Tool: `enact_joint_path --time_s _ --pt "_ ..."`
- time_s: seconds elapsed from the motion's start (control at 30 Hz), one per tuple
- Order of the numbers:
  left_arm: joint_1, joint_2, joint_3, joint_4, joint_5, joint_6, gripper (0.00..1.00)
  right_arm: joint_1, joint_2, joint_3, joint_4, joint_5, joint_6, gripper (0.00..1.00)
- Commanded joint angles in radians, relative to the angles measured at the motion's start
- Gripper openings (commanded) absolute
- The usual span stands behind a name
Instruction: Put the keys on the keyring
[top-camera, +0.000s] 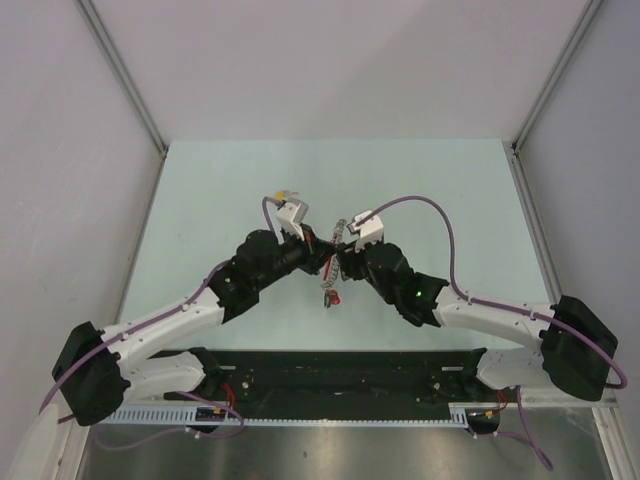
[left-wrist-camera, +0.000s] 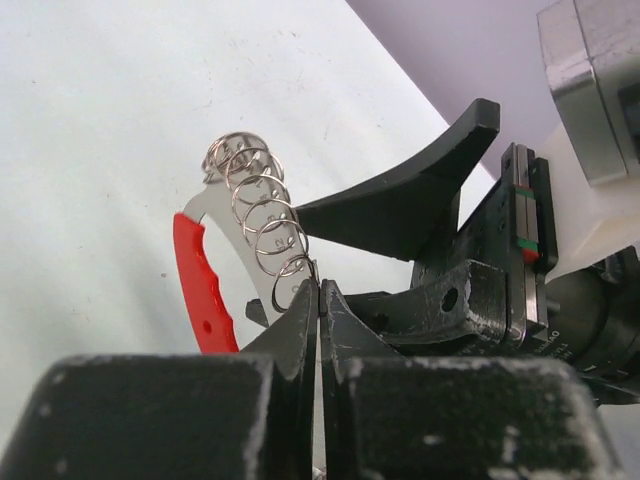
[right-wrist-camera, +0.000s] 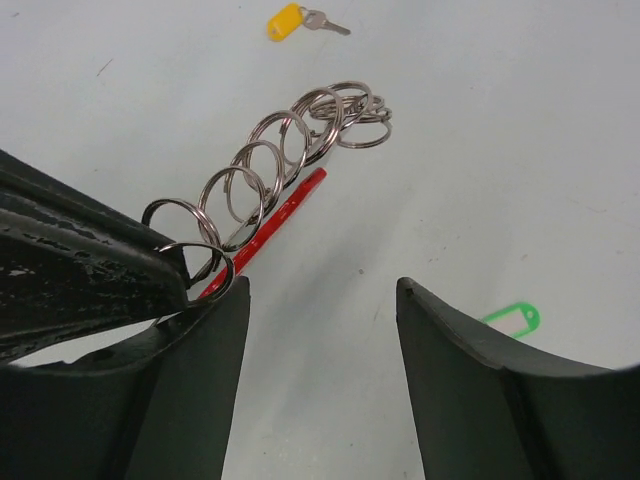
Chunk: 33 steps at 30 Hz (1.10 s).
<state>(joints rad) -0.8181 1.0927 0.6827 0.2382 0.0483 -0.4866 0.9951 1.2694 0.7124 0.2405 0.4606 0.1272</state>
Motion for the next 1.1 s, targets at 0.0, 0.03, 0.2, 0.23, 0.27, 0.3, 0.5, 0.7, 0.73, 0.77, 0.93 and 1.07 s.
enact_joint_path --time_s 0.0,0.03,0.2,0.23,0.27,0.3,0.5,0.7,0.73,0.77,0.93,1.07 --pt "0.011 -0.034 0.002 0.082 -0.001 0.019 0.0 -0.059 -0.039 0.039 -0.044 -0.062 0.023 0.65" --pt "0.025 -0.037 -0.015 0.088 0.031 0.022 0.0 -0.084 -0.048 0.038 -0.062 -0.089 0.023 0.66" --pt "0.144 -0.059 -0.072 0.125 0.179 0.071 0.0 -0.228 -0.125 0.013 -0.141 -0.275 0.026 0.66" --pt "0.161 -0.057 -0.089 0.137 0.211 0.077 0.0 -0.274 -0.133 0.009 -0.153 -0.324 0.038 0.66" --pt "0.193 -0.054 -0.094 0.16 0.282 0.083 0.0 -0.297 -0.14 0.006 -0.162 -0.353 0.037 0.66" --pt "0.207 -0.053 -0.1 0.171 0.312 0.094 0.0 -0.315 -0.146 0.001 -0.176 -0.381 0.031 0.66" --pt "0.301 -0.033 -0.114 0.25 0.602 0.175 0.0 -0.432 -0.159 -0.033 -0.216 -0.564 0.037 0.65" --pt "0.318 -0.01 -0.052 0.17 0.76 0.328 0.0 -0.48 -0.154 -0.056 -0.211 -0.669 0.014 0.63" --pt "0.318 -0.008 -0.049 0.161 0.772 0.339 0.0 -0.487 -0.153 -0.056 -0.21 -0.677 0.015 0.63" --pt "0.32 -0.008 -0.048 0.158 0.78 0.348 0.0 -0.492 -0.148 -0.057 -0.21 -0.681 0.02 0.63" --pt "0.321 -0.019 -0.012 0.06 0.766 0.454 0.0 -0.51 -0.12 -0.057 -0.234 -0.639 0.061 0.6" --pt "0.324 -0.039 0.008 -0.031 0.73 0.545 0.0 -0.532 -0.05 -0.057 -0.277 -0.622 0.1 0.57"
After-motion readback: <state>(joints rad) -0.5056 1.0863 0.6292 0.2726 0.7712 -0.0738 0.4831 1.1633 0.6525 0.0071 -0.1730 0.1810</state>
